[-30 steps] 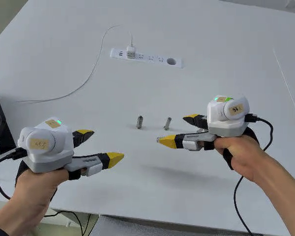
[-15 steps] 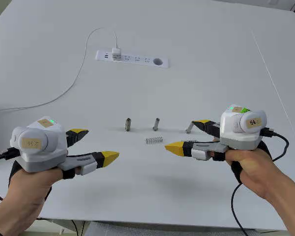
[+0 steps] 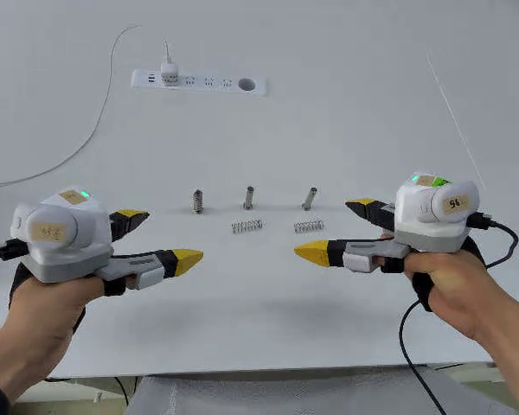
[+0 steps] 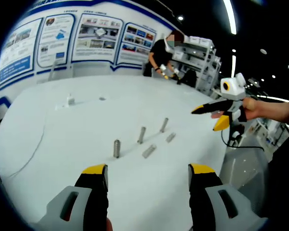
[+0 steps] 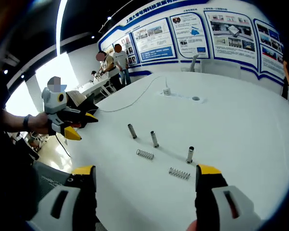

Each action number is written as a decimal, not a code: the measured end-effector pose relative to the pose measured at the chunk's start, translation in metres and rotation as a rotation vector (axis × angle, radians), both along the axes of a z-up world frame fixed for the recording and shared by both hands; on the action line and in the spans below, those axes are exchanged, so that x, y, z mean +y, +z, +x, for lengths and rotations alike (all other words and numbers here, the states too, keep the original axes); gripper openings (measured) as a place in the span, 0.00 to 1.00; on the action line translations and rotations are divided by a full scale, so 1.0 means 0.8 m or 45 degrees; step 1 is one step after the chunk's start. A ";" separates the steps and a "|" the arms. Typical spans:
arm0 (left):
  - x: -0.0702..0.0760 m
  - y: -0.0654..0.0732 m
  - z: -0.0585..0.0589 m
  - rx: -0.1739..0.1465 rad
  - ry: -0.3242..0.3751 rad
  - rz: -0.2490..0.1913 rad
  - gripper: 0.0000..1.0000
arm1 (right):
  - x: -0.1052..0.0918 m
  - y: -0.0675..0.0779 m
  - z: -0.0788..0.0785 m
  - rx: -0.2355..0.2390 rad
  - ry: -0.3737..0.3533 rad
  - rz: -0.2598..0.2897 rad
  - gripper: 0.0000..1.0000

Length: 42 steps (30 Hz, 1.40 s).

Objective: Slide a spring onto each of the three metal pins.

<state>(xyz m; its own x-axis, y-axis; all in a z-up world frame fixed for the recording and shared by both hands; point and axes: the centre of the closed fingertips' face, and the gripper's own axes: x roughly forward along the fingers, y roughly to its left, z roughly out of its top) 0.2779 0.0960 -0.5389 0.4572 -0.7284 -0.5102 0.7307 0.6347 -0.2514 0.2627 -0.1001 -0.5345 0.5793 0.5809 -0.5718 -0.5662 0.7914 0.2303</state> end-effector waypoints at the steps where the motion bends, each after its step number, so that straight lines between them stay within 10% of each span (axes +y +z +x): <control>1: -0.003 -0.001 0.000 0.002 -0.007 -0.001 0.69 | -0.003 -0.001 0.000 0.002 -0.005 -0.002 0.86; 25: -0.081 -0.042 0.018 0.033 -0.182 0.076 0.64 | -0.014 -0.008 -0.025 0.031 -0.018 0.014 0.86; 42: -0.093 -0.058 0.027 0.048 -0.240 0.118 0.63 | -0.016 -0.015 -0.033 0.052 -0.038 0.027 0.85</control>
